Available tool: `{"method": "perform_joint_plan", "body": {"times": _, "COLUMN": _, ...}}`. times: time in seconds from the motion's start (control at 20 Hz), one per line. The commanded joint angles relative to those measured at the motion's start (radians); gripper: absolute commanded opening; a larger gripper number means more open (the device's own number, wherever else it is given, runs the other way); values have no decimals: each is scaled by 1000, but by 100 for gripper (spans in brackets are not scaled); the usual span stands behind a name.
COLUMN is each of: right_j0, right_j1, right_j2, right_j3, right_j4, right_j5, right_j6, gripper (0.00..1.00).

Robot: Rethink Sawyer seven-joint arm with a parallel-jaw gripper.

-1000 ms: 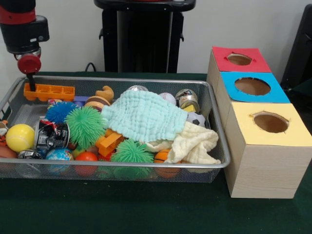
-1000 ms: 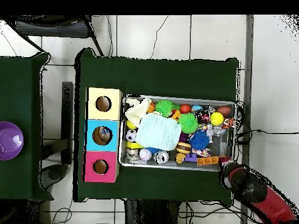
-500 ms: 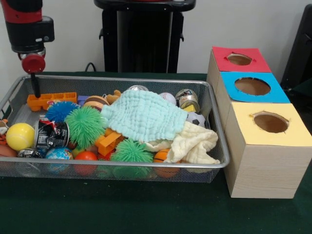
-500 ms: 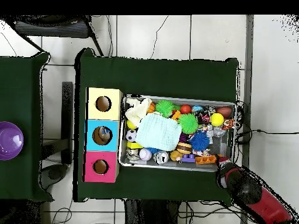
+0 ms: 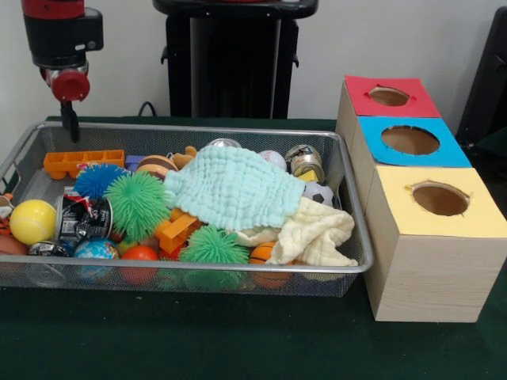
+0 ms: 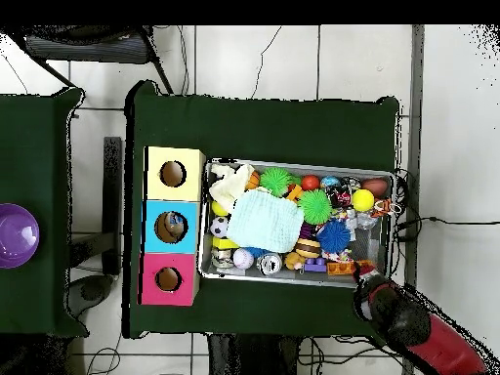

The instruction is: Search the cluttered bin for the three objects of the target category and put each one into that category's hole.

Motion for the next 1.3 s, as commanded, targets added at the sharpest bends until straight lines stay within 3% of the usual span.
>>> {"method": "perform_joint_plan", "body": {"times": 0.05, "right_j0": 10, "right_j1": -96, "right_j2": 32, "right_j3": 19, "right_j4": 39, "right_j5": 143, "right_j6": 39, "gripper": 100}}
{"method": "perform_joint_plan", "body": {"times": 0.2, "right_j0": -5, "right_j1": -73, "right_j2": 66, "right_j3": -31, "right_j4": 30, "right_j5": 130, "right_j6": 19, "gripper": 100}}
{"method": "perform_joint_plan", "body": {"times": 0.7, "right_j0": -38, "right_j1": 120, "right_j2": 143, "right_j3": -172, "right_j4": -4, "right_j5": 43, "right_j6": -19, "gripper": 100}}
{"method": "perform_joint_plan", "body": {"times": 1.3, "right_j0": -10, "right_j1": 187, "right_j2": 137, "right_j3": -265, "right_j4": -62, "right_j5": -77, "right_j6": -4, "gripper": 100}}
